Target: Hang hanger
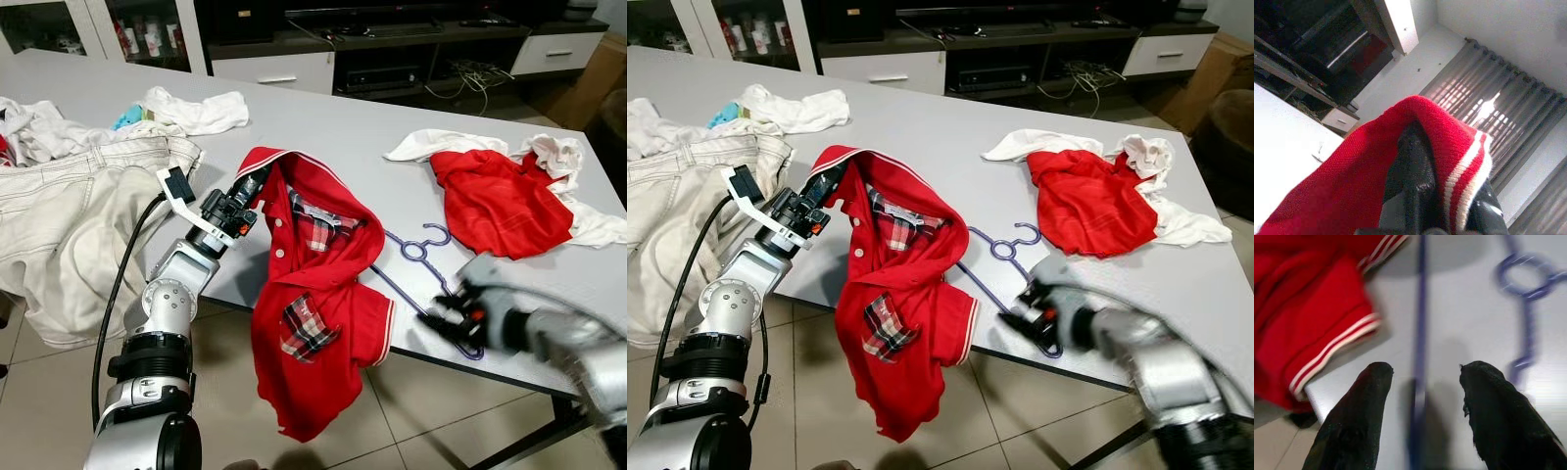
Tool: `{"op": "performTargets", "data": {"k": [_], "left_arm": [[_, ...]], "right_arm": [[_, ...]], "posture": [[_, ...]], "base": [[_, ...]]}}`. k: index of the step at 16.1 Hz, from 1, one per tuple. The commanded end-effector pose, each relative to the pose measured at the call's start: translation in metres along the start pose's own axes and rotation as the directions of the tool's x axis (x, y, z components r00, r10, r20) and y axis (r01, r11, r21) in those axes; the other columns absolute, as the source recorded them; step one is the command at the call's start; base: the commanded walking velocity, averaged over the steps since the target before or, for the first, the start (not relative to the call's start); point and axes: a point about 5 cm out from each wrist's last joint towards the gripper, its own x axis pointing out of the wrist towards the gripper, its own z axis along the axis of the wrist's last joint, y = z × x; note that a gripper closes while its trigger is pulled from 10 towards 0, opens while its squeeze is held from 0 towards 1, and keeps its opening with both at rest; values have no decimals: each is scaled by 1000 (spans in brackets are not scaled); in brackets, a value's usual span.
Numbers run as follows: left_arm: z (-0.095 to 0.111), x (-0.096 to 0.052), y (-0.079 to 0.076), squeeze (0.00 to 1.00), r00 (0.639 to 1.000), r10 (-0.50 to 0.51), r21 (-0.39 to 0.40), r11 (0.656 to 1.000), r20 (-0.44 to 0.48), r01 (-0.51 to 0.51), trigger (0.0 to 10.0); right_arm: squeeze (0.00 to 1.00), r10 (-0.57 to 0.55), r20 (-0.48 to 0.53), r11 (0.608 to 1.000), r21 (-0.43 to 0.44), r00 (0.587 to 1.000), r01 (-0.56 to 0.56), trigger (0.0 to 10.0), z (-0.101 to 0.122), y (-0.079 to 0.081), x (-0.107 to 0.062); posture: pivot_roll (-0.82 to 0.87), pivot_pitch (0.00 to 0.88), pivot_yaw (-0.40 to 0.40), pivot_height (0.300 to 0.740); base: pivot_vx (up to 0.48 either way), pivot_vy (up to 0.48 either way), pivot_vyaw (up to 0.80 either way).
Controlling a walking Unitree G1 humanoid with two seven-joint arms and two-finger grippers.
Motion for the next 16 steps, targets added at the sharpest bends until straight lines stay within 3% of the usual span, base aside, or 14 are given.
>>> {"op": "performTargets", "data": {"k": [1, 2, 3, 5, 12, 16], "left_arm": [[5, 7, -4, 0, 1000, -26, 10, 1000, 14, 26, 0], [5, 7, -4, 0, 1000, -26, 10, 1000, 15, 26, 0], [4, 7, -4, 0, 999, -26, 10, 1000, 19, 26, 0], [4, 7, -4, 0, 999, -27, 9, 1000, 21, 27, 0], [3, 8, -6, 0, 999, -29, 5, 1000, 15, 29, 0], [5, 8, -6, 0, 999, -32, 8, 999, 11, 32, 0]], "right_arm": [[0, -35, 61, 999, 8, 998, 35, 10000, 16, -8, -7], [0, -57, 83, 998, 21, 995, 55, 10000, 20, -11, -6], [0, -171, 117, 982, 103, 978, 160, 10000, 25, -25, -2], [0, -227, 95, 970, 107, 969, 217, 10000, 22, -31, 2], [0, -327, 33, 940, 114, 945, 321, 10000, 7, -33, 24], [0, -328, 25, 939, 116, 944, 323, 10000, 2, -31, 30]], "posture": [[-74, 0, 1, 740], [-70, 0, -1, 740], [-67, 0, -4, 740], [-65, 0, -7, 740], [-75, 0, 4, 740], [-77, 0, 11, 740]], "base": [[0, 0, 0], [0, 0, 0], [0, 0, 0], [0, 0, 0], [0, 0, 0], [0, 0, 0]]}}
